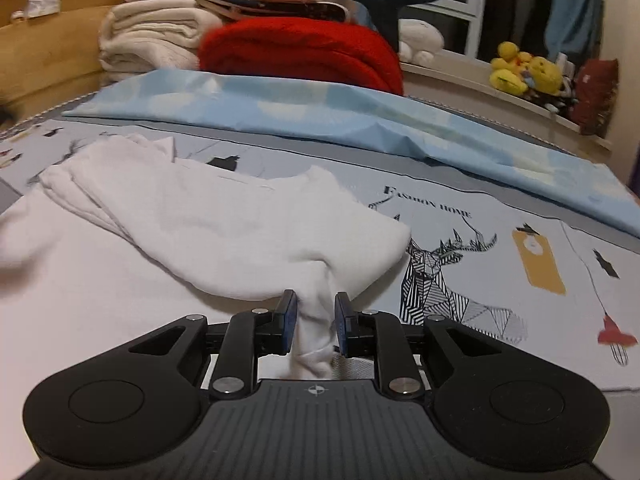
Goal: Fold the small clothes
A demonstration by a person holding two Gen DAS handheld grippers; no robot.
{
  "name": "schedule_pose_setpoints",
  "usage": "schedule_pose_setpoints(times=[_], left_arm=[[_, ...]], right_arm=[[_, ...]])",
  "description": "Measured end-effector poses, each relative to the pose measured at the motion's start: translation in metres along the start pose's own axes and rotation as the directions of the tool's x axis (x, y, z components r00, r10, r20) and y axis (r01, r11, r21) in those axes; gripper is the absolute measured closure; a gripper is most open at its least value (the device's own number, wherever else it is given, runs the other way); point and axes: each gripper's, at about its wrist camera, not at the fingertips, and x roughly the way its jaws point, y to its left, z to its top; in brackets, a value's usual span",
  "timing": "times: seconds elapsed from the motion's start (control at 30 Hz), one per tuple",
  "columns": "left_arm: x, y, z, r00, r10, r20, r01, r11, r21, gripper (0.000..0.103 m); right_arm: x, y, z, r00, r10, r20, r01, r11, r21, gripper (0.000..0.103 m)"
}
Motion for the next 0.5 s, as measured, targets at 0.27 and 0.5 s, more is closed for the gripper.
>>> schedule_pose_setpoints(times=[0.27, 0.5], left_arm=[[0.119, -0.190, 0.072, 0.959, -0.180, -0.220, 0.228, 0.950, 0.214, 0.000], [0.199, -0.283, 0.044, 0.934, -0.139, -0.328, 0.268, 0.881, 0.389, 0.000]], right_arm=[[0.013, -0.031, -0.023, 0.986, 0.162, 0.049, -0.163, 0.987, 0.007, 0.083], [0.009, -0.039, -0.028, 0.969, 0.220, 0.112, -0.221, 0.975, 0.003, 0.083]])
